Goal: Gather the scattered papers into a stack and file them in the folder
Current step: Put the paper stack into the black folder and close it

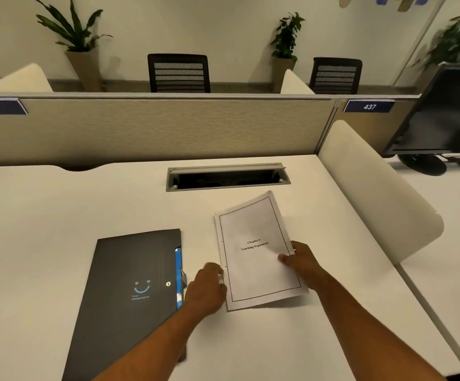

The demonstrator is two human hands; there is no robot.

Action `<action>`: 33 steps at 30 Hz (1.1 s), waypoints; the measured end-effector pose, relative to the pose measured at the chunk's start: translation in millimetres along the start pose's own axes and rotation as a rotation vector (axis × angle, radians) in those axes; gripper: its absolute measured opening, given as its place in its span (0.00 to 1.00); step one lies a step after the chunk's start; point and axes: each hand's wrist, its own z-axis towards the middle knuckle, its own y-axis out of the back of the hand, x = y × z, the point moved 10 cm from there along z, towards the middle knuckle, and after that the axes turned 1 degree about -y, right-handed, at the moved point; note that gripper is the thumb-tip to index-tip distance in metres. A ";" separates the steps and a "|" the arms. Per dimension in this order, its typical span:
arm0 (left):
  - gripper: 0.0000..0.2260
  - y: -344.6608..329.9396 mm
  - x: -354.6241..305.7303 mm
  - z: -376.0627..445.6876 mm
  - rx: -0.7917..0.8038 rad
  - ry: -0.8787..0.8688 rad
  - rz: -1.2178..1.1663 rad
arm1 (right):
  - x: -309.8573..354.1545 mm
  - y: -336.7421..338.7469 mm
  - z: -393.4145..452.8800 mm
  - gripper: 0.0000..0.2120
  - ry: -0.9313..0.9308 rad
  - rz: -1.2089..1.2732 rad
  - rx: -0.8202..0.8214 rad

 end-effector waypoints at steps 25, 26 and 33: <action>0.08 44.8 -31.9 -37.3 -0.253 -0.061 -0.477 | 27.8 -30.1 -92.2 0.12 0.327 0.110 -0.245; 0.07 47.2 -30.2 -34.6 -0.259 -0.049 -0.457 | 31.3 -26.7 -89.0 0.14 0.339 0.051 -0.243; 0.08 107.5 22.0 -61.2 -0.638 -0.007 -0.195 | 16.6 -40.8 -81.9 0.13 0.187 0.159 0.113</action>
